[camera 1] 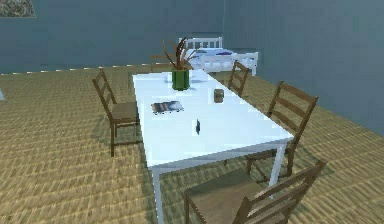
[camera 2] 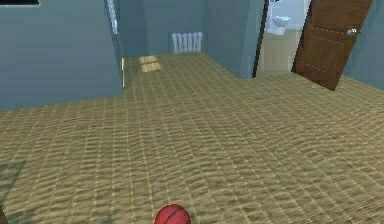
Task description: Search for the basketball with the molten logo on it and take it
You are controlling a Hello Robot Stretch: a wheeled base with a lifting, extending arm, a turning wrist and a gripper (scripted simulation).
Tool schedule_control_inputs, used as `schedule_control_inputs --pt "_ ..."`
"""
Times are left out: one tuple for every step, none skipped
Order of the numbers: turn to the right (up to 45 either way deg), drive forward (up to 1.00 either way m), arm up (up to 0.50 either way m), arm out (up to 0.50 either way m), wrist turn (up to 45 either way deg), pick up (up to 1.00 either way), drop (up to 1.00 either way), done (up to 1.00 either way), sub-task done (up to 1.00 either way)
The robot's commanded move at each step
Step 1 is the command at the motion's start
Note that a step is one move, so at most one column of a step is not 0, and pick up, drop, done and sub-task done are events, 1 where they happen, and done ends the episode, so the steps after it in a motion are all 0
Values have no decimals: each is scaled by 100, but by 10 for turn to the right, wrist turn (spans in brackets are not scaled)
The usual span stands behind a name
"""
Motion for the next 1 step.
schedule_control_inputs --pt "0 0 16 0 0 0 0 0 0"
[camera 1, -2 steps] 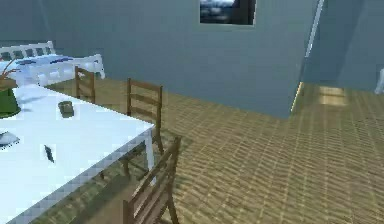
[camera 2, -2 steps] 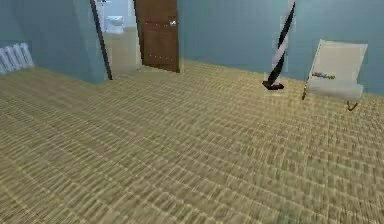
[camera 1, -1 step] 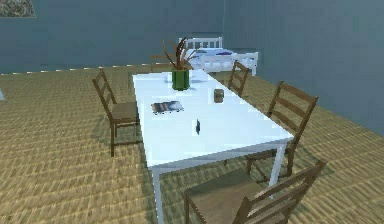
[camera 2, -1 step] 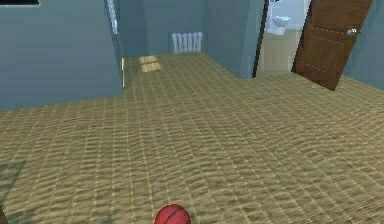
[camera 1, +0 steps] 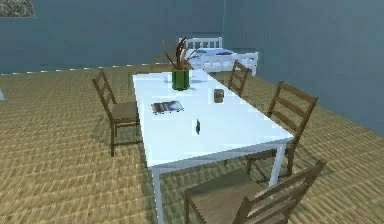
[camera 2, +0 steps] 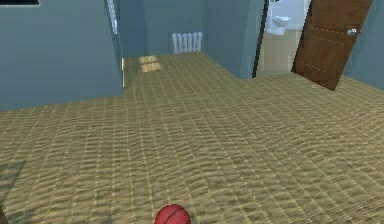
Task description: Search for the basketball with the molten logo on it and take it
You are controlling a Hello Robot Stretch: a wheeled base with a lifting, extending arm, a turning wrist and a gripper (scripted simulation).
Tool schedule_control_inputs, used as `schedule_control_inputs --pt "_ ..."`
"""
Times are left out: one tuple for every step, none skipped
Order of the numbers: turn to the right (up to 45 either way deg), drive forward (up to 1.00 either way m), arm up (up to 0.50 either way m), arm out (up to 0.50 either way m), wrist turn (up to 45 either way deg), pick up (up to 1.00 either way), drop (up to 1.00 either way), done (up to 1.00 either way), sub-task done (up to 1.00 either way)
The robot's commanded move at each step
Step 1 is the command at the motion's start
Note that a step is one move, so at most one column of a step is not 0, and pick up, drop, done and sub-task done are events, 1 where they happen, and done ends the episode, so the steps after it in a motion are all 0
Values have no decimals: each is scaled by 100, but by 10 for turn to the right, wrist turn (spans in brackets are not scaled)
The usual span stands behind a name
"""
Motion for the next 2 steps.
schedule_control_inputs --pt "0 0 0 34 0 0 0 0 0" --pt "0 0 0 0 450 0 0 0 0"
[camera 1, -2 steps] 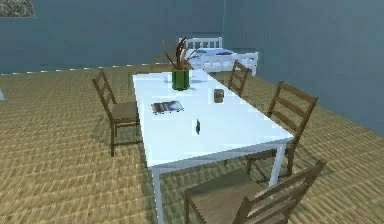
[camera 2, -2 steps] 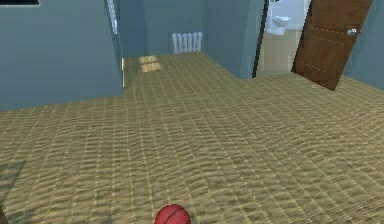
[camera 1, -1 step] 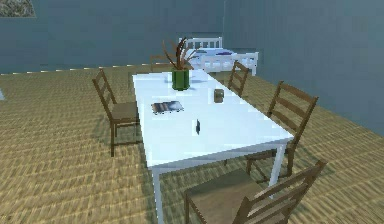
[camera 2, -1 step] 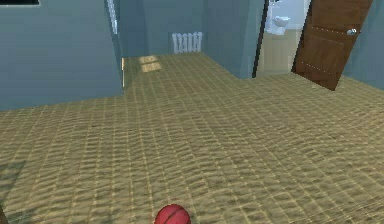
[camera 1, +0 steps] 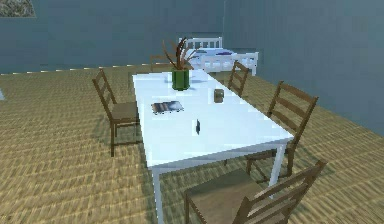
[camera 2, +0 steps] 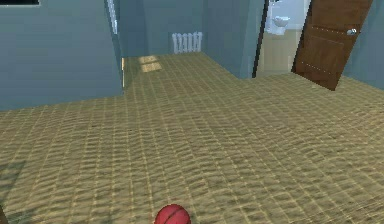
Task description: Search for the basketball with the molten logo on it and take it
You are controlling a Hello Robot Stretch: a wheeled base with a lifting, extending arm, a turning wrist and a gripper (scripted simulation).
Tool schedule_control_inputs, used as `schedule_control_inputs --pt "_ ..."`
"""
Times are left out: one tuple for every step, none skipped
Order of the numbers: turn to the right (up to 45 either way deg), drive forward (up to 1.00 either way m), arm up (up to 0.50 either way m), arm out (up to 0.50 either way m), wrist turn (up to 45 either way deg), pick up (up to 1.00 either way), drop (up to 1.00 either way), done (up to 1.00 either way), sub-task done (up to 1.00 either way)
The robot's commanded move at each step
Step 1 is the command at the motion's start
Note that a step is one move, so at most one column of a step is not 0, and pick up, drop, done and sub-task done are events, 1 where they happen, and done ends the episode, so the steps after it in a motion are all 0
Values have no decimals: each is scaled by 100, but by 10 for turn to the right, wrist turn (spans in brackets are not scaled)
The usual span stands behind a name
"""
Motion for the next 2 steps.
schedule_control_inputs --pt "0 0 0 0 450 0 0 0 0" --pt "0 0 0 0 450 0 0 0 0"
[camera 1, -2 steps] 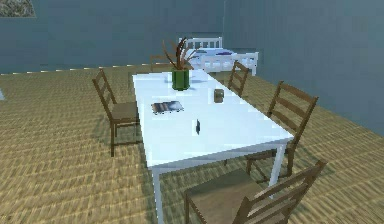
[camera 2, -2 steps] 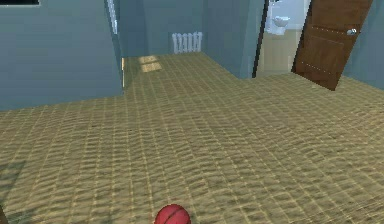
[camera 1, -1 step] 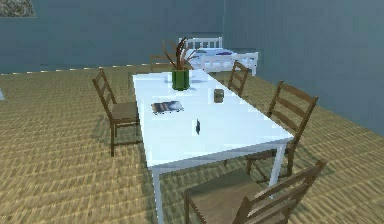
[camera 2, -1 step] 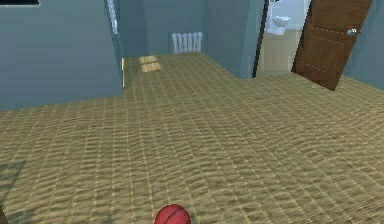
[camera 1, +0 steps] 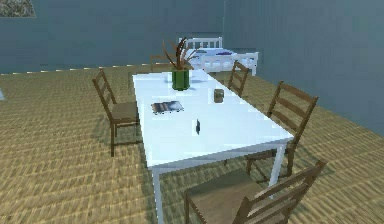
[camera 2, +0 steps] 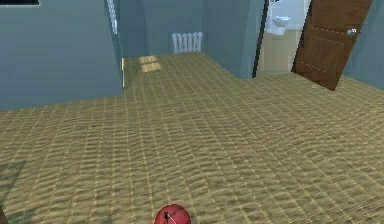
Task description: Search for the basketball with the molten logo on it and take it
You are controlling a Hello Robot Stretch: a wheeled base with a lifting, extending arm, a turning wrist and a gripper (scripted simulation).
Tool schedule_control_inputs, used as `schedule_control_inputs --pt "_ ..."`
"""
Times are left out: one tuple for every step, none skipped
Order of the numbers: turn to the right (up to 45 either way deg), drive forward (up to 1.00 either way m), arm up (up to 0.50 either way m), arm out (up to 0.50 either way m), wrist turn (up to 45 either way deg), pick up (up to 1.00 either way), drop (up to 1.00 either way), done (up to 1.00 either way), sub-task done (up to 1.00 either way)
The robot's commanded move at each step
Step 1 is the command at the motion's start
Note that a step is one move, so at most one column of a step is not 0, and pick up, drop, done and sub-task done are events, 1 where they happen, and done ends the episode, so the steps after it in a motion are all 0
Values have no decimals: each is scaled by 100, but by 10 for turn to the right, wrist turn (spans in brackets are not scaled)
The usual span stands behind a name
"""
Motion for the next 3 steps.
schedule_control_inputs --pt "0 0 0 0 180 0 0 0 0" --pt "0 0 -30 0 0 0 0 0 0" --pt "0 0 0 0 0 100 0 0 0"
